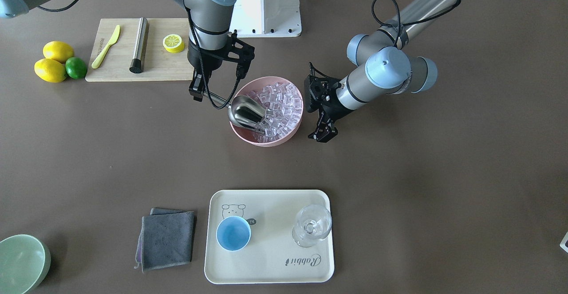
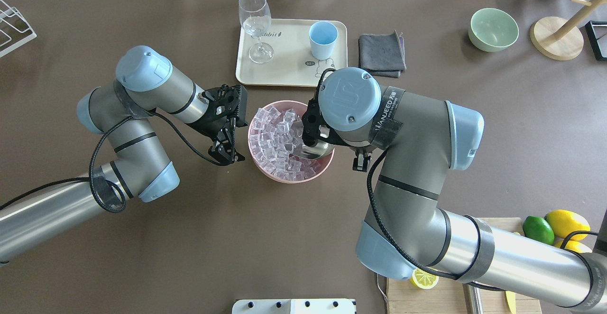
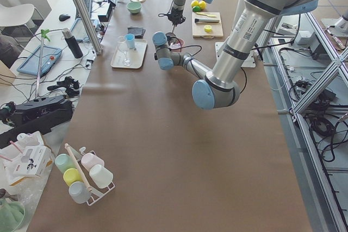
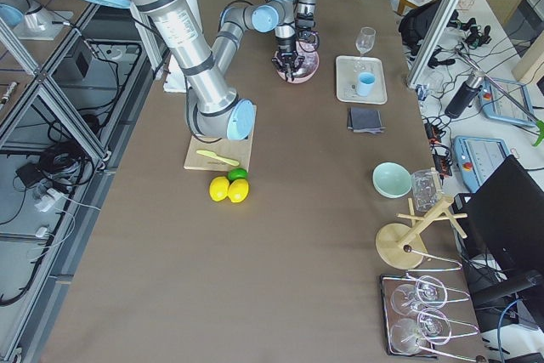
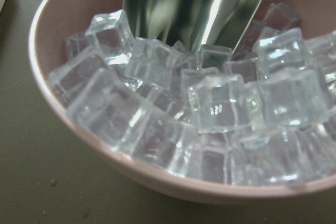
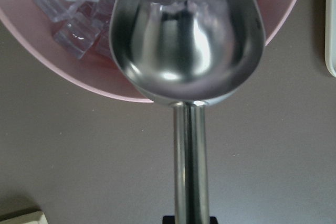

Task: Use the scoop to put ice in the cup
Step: 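Push the scoop through the ice cubes with the right gripper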

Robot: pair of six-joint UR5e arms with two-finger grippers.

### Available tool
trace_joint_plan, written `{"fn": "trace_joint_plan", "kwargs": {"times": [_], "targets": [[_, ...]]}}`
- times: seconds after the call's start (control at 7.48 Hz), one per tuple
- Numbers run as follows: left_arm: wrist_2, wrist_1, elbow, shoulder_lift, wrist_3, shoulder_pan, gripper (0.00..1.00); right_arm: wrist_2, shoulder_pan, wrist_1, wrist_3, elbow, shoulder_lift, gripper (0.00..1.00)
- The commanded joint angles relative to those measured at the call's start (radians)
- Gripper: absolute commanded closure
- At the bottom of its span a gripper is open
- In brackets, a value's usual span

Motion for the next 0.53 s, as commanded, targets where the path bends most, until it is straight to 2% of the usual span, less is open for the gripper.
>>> {"fn": "trace_joint_plan", "kwargs": {"times": [0.0, 0.13, 0.4], "targets": [[-0.001, -0.017, -0.002, -0.008, -0.044, 0.004, 0.01, 0.099, 0.024, 0.13, 0.012, -0.001, -0.061, 1.0], [-0.001, -0.031, -0.002, -0.008, -0.069, 0.011, 0.01, 0.125, 0.025, 0.199, 0.039, -0.003, -0.091, 1.0], [0.002, -0.045, -0.002, -0.008, -0.072, 0.012, 0.01, 0.183, 0.052, 0.239, 0.039, -0.003, -0.107, 1.0]]}}
